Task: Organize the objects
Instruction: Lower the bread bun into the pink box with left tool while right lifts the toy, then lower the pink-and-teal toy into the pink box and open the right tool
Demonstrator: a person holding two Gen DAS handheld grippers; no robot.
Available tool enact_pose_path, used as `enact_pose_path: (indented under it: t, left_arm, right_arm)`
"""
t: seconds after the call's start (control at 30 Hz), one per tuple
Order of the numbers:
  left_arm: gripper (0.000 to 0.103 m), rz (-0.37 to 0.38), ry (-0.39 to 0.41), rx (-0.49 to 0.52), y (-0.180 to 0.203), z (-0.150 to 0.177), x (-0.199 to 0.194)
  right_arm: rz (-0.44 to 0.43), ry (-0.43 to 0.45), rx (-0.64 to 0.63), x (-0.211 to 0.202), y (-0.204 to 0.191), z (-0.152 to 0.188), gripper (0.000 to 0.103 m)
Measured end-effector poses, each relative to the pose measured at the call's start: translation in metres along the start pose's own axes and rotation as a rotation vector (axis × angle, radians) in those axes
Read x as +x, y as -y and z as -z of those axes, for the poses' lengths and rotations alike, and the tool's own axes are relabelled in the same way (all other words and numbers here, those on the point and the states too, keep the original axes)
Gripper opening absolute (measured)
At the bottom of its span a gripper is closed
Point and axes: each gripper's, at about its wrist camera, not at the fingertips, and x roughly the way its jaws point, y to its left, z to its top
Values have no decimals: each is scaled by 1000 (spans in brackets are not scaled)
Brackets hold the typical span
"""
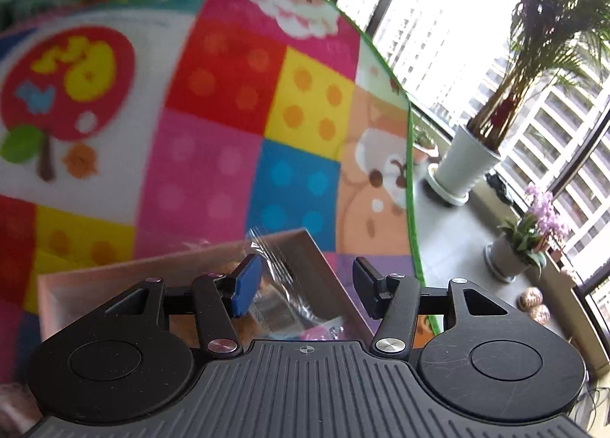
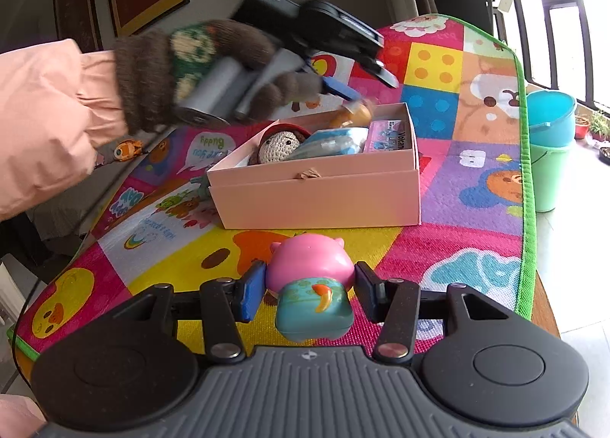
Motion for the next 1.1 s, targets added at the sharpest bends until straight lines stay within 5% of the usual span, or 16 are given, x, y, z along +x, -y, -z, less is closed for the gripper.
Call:
enact_pose_path:
  t: [0.37, 0.43, 0.5, 0.7, 0.77, 0.97, 1.1]
  left_arm:
    - [50, 80, -100, -183, -30, 13, -11]
    - [26, 45, -84, -209, -36, 18, -12]
    - [11, 31, -60, -288, -48, 23, -12]
    - [15, 133, 172, -305, -57, 38, -76]
    - [16, 95, 236, -276, -61, 57, -111]
    - [16, -179, 321, -66, -57, 153, -186]
    - [16, -139, 321, -133, -61, 205, -204]
  right_arm:
    - [4, -45, 2, 7, 1, -2, 49]
    - [9, -72, -4, 11, 0, -2, 49]
    - [16, -89, -5, 14, 0, -2, 49]
    - [60, -132, -46, 9, -3, -4, 48]
    - [69, -121, -77, 2, -8, -15, 48]
    - [39, 24, -160, -14, -26, -94, 48]
    - [67, 32, -219, 26, -36, -139, 48]
